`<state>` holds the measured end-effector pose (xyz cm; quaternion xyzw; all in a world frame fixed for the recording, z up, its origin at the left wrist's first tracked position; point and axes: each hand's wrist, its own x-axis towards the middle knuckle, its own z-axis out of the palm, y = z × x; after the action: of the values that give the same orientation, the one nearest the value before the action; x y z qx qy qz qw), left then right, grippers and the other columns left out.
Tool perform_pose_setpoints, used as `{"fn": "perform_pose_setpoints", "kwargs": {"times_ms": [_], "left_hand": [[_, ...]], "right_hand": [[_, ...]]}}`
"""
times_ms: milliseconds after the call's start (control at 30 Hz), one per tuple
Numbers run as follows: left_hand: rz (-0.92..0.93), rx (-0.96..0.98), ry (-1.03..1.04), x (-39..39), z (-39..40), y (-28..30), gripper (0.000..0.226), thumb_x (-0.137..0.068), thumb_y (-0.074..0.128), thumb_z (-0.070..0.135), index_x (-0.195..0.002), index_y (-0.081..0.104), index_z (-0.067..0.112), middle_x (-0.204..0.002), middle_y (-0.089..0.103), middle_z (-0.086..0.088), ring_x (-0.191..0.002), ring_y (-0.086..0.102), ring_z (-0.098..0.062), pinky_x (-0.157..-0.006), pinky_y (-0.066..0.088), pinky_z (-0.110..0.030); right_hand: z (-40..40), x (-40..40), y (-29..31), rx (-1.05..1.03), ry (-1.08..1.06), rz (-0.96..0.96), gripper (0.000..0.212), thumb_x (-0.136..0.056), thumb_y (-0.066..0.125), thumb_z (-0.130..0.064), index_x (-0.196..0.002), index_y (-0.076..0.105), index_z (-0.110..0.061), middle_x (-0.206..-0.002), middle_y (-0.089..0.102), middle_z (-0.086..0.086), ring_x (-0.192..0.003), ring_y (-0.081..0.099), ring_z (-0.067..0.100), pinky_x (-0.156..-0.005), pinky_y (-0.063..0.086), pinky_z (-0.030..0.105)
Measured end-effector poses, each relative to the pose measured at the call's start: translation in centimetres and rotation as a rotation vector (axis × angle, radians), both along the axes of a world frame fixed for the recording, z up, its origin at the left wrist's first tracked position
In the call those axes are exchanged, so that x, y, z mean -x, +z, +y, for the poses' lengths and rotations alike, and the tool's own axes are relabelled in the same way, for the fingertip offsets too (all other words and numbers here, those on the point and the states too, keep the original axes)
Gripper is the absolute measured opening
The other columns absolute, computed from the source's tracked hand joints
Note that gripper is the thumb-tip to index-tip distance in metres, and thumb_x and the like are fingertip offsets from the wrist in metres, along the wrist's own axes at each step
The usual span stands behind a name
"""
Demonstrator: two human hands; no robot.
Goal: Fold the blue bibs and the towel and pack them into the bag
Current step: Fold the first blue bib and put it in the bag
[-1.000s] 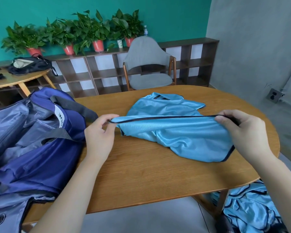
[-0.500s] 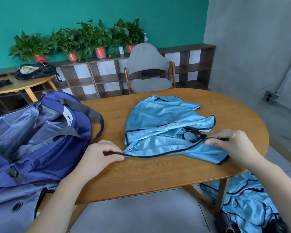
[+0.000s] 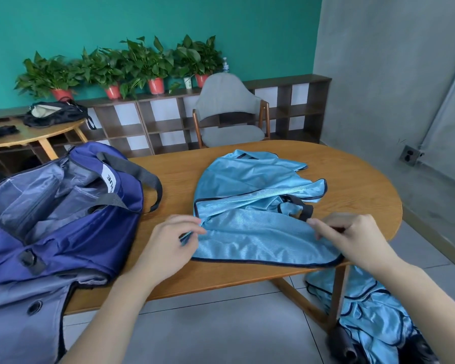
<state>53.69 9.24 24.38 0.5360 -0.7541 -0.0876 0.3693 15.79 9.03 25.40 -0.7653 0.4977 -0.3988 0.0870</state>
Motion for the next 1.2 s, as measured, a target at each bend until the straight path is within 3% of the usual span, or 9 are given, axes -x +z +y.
{"fn": "perform_pose_setpoints", "kwargs": {"times_ms": [100, 267, 433, 533, 667, 767, 867, 1033, 1200], "left_hand": [[0.025, -0.036, -0.103, 3.1, -1.2, -0.5, 0.033, -0.092, 0.067, 0.001, -0.099, 0.079, 0.031, -0.112, 0.068, 0.025, -0.112, 0.061, 0.006, -0.100, 0.043, -0.013], [-0.084, -0.184, -0.219, 6.4, -4.2, -1.3, 0.025, -0.098, 0.065, 0.024, -0.119, 0.072, 0.036, -0.133, 0.059, 0.020, -0.128, 0.047, 0.008, -0.112, 0.035, -0.019], [-0.378, -0.372, -0.129, 7.5, -6.7, -1.2, 0.050, -0.101, 0.044, 0.059, -0.149, 0.040, 0.045, -0.163, 0.024, 0.014, -0.152, 0.013, -0.009, -0.124, 0.011, -0.039], [-0.396, -0.342, -0.112, 8.2, -7.2, -0.9, 0.051, -0.100, 0.046, 0.060, -0.148, 0.044, 0.043, -0.162, 0.029, 0.012, -0.151, 0.019, -0.011, -0.123, 0.016, -0.037], [-0.056, -0.030, -0.055, 8.2, -8.4, -0.5, 0.018, -0.095, 0.067, 0.038, -0.111, 0.075, 0.032, -0.116, 0.069, 0.020, -0.111, 0.061, 0.001, -0.098, 0.050, -0.030], [-0.004, 0.116, 0.025, 7.5, -10.2, 0.3, 0.017, -0.095, 0.069, 0.021, -0.111, 0.075, 0.026, -0.114, 0.071, 0.014, -0.110, 0.062, -0.005, -0.100, 0.049, -0.031], [-0.054, 0.053, 0.110, 6.7, -11.6, 0.7, 0.025, -0.098, 0.065, 0.023, -0.122, 0.070, 0.027, -0.123, 0.068, 0.011, -0.118, 0.059, -0.013, -0.106, 0.044, -0.045], [-0.137, -0.165, 0.157, 5.8, -12.3, 0.5, 0.031, -0.098, 0.064, 0.034, -0.128, 0.063, 0.040, -0.125, 0.066, 0.015, -0.118, 0.058, -0.011, -0.108, 0.036, -0.048], [0.013, -0.195, 0.176, 5.1, -12.5, 0.6, 0.026, -0.093, 0.072, 0.025, -0.115, 0.072, 0.038, -0.092, 0.067, 0.022, -0.084, 0.057, 0.002, -0.099, 0.046, -0.043]], "right_hand": [[-0.6, -2.2, -1.5, 0.043, 0.062, 0.096, 0.031, -0.090, 0.064, -0.046, -0.071, 0.071, -0.023, -0.070, 0.058, -0.023, -0.070, 0.058, -0.005, -0.066, 0.043, 0.015], [-2.5, -2.7, -4.1, -0.117, -0.033, 0.289, 0.046, -0.089, 0.058, -0.060, -0.112, 0.070, -0.023, -0.114, 0.064, -0.010, -0.109, 0.055, 0.014, -0.097, 0.046, 0.035], [-5.4, -0.8, -3.1, -0.242, -0.007, 0.310, 0.064, -0.089, 0.040, -0.069, -0.133, 0.060, -0.027, -0.138, 0.054, -0.010, -0.132, 0.047, 0.015, -0.111, 0.038, 0.038], [-6.7, -0.3, -2.6, -0.204, -0.037, 0.345, 0.051, -0.093, 0.049, -0.065, -0.125, 0.066, -0.029, -0.130, 0.062, -0.012, -0.123, 0.055, 0.013, -0.103, 0.046, 0.037], [-7.4, -1.6, -1.3, 0.081, -0.078, 0.219, 0.029, -0.096, 0.059, -0.050, -0.093, 0.075, -0.025, -0.090, 0.069, -0.015, -0.086, 0.064, 0.010, -0.079, 0.051, 0.034], [-8.7, -3.0, 0.0, 0.111, -0.052, 0.130, 0.022, -0.096, 0.062, -0.040, -0.099, 0.075, -0.023, -0.092, 0.066, -0.017, -0.091, 0.063, 0.010, -0.078, 0.052, 0.032], [-10.4, -4.0, -0.3, 0.083, 0.008, 0.133, 0.019, -0.096, 0.064, -0.033, -0.106, 0.075, -0.021, -0.101, 0.071, -0.010, -0.101, 0.062, 0.015, -0.088, 0.052, 0.036], [-11.8, -5.6, -1.4, 0.113, 0.061, 0.146, 0.011, -0.094, 0.069, -0.023, -0.102, 0.074, -0.018, -0.097, 0.070, -0.007, -0.096, 0.059, 0.021, -0.090, 0.050, 0.042], [-12.1, -6.6, -2.1, 0.102, 0.081, 0.136, 0.011, -0.093, 0.071, -0.020, -0.103, 0.075, -0.018, -0.100, 0.071, -0.007, -0.097, 0.059, 0.024, -0.090, 0.051, 0.045]]}}
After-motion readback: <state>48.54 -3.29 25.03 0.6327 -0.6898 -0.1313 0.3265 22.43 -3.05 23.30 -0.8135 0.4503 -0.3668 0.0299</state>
